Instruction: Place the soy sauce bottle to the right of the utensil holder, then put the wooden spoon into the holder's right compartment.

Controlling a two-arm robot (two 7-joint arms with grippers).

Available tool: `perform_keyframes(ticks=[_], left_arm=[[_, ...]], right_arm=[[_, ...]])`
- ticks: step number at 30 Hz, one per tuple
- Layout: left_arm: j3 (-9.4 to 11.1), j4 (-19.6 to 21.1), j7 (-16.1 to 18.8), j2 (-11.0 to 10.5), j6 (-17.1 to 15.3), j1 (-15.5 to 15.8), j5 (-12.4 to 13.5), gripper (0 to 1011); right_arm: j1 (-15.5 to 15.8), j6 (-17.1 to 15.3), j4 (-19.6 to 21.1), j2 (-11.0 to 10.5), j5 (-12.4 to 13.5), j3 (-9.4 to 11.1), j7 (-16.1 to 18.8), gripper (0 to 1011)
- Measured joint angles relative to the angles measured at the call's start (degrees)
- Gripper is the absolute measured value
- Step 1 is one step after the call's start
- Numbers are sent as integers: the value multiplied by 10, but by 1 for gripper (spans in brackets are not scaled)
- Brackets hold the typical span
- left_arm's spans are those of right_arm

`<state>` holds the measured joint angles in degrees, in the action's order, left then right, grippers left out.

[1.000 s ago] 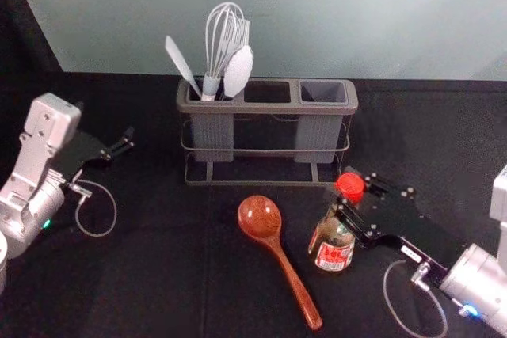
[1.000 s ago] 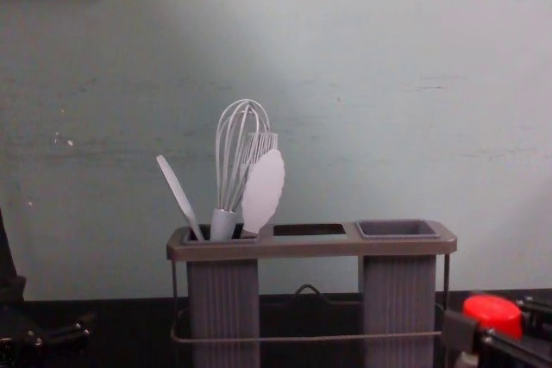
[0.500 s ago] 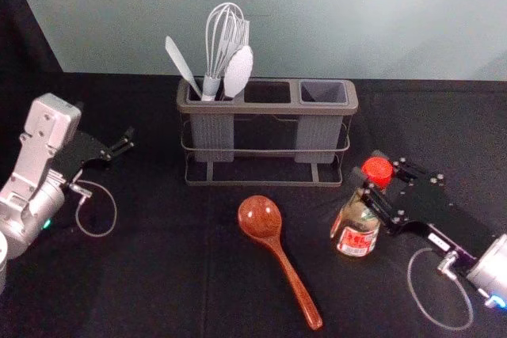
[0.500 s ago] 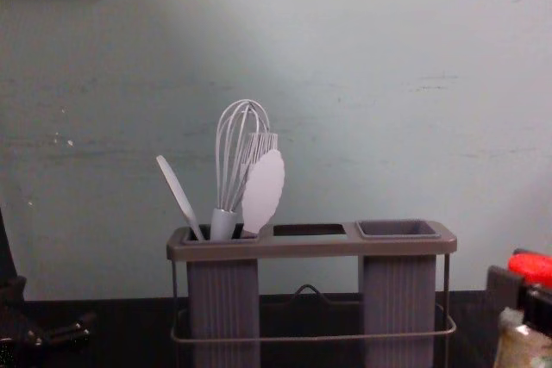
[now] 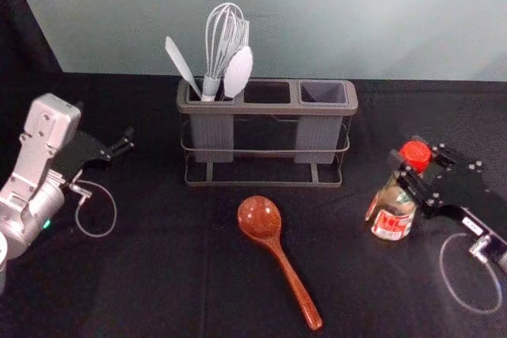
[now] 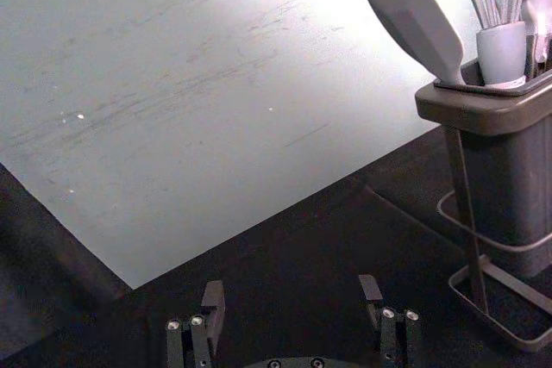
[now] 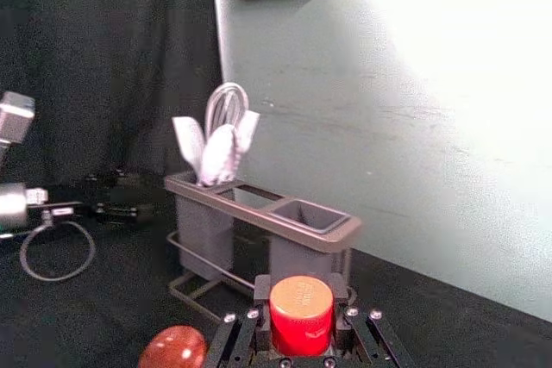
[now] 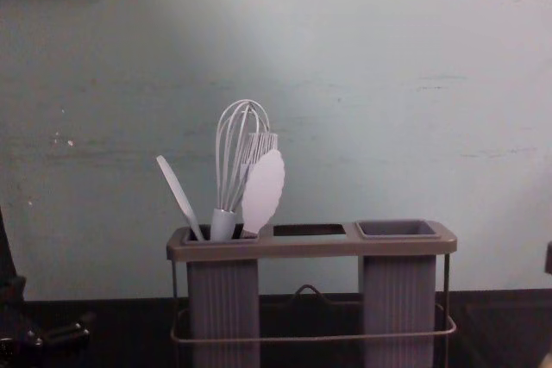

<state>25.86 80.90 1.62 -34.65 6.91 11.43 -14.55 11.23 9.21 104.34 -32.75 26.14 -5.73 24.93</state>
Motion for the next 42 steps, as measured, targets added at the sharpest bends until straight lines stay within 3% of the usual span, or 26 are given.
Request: perform_keyframes(ticks=[8, 20, 33, 42], left_arm=[[0, 0, 0, 0, 0, 0, 0, 1011], [0, 0, 0, 0, 0, 0, 0, 1011], [0, 0, 0, 0, 0, 0, 0, 1011], [0, 0, 0, 0, 0, 0, 0, 1011]], right_arm=[[-25, -9, -27, 4, -4, 10, -1, 382], [-79, -12, -87, 21, -1, 3, 8, 382], [-173, 5, -187, 54, -6, -35, 27, 382], [-216, 18, -241, 76, -8, -54, 36, 382]])
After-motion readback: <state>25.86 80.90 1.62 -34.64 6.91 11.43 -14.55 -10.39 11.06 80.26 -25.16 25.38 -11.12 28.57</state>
